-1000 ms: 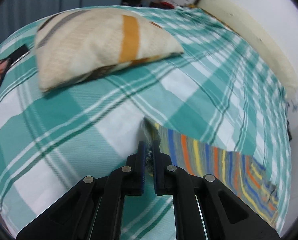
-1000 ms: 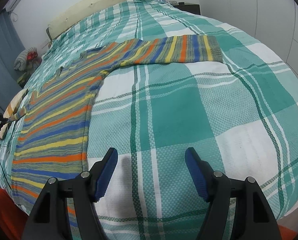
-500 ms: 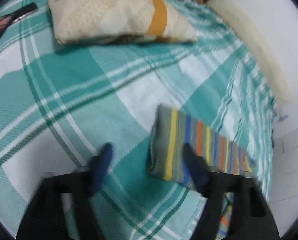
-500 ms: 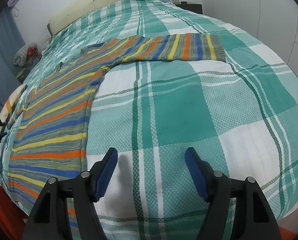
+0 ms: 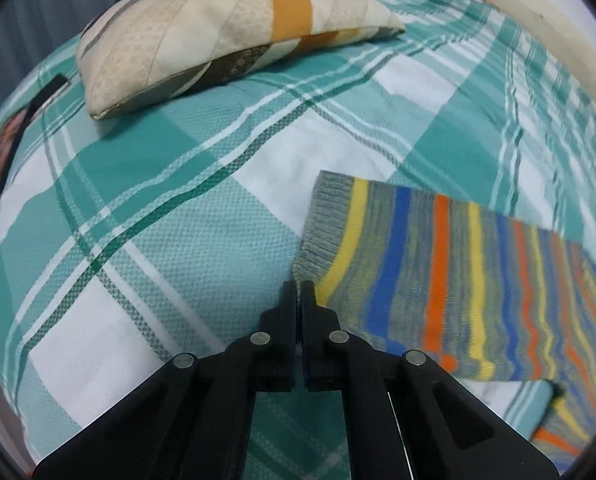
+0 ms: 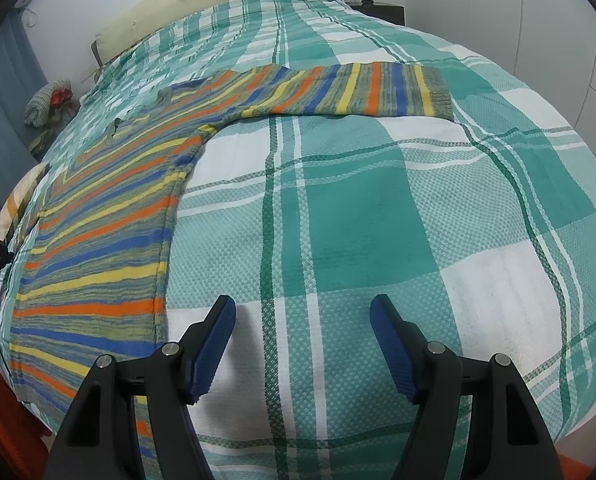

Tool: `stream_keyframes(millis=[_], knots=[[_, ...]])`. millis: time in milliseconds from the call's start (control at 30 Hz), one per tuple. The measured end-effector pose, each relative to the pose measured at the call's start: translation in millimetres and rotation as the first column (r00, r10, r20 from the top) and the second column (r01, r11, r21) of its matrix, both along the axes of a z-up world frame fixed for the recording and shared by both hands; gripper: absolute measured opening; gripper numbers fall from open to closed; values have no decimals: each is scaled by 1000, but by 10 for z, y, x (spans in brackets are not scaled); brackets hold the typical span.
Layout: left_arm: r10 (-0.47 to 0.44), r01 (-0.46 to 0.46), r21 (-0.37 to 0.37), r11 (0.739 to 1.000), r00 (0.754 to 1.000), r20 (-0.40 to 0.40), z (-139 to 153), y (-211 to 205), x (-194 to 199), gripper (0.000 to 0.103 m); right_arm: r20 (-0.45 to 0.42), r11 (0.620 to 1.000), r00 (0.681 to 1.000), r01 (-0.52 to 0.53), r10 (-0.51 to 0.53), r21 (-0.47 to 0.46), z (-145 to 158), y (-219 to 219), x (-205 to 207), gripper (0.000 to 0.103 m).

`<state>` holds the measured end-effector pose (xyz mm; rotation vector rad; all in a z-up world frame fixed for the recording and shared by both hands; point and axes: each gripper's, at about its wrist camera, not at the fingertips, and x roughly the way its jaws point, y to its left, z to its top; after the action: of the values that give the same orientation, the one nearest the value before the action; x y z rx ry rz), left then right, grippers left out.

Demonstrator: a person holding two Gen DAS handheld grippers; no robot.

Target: Fold small clothes

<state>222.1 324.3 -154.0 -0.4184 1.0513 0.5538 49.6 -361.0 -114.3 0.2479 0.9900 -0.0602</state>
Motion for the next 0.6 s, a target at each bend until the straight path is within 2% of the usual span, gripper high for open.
stream_keyframes(millis=[67, 100, 167, 233, 300, 367, 467, 533, 600], knots=[[-32, 33, 55, 998, 999, -23, -6, -78, 32, 1, -3, 1000, 1000, 2, -2, 0, -3, -6, 2, 69], [-40, 41, 70, 997, 999, -23, 4, -93, 17, 7, -6, 1000, 1000, 3, -3, -2, -5, -5, 3, 70], [-44, 44, 55, 998, 999, 2, 51, -91, -59, 20, -10, 1000, 1000, 6, -6, -4, -10, -13, 10, 70], [-35, 35, 44, 998, 999, 7, 138, -97, -216, 63, -7, 1000, 1000, 13, -13, -5, -1, -18, 0, 70], [-61, 57, 71, 996, 997, 54, 300, -195, -490, 77, -1, 1000, 1000, 26, -26, -6, 13, -32, -14, 74], [-112, 104, 99, 990, 990, 81, 406, -381, -696, 82, 7, 999, 999, 45, -45, -14, 37, -50, -29, 81], [-223, 206, 139, 969, 968, 119, 483, -749, -1010, 91, 30, 996, 996, 84, -82, -40, 87, -83, -52, 86], [-326, 300, 177, 937, 935, 139, 441, -1036, -1122, 96, 54, 993, 993, 109, -107, -51, 129, -109, -75, 88], [-420, 391, 208, 897, 900, 119, 345, -1254, -1076, 96, 66, 989, 989, 136, -132, -64, 144, -134, -84, 90]])
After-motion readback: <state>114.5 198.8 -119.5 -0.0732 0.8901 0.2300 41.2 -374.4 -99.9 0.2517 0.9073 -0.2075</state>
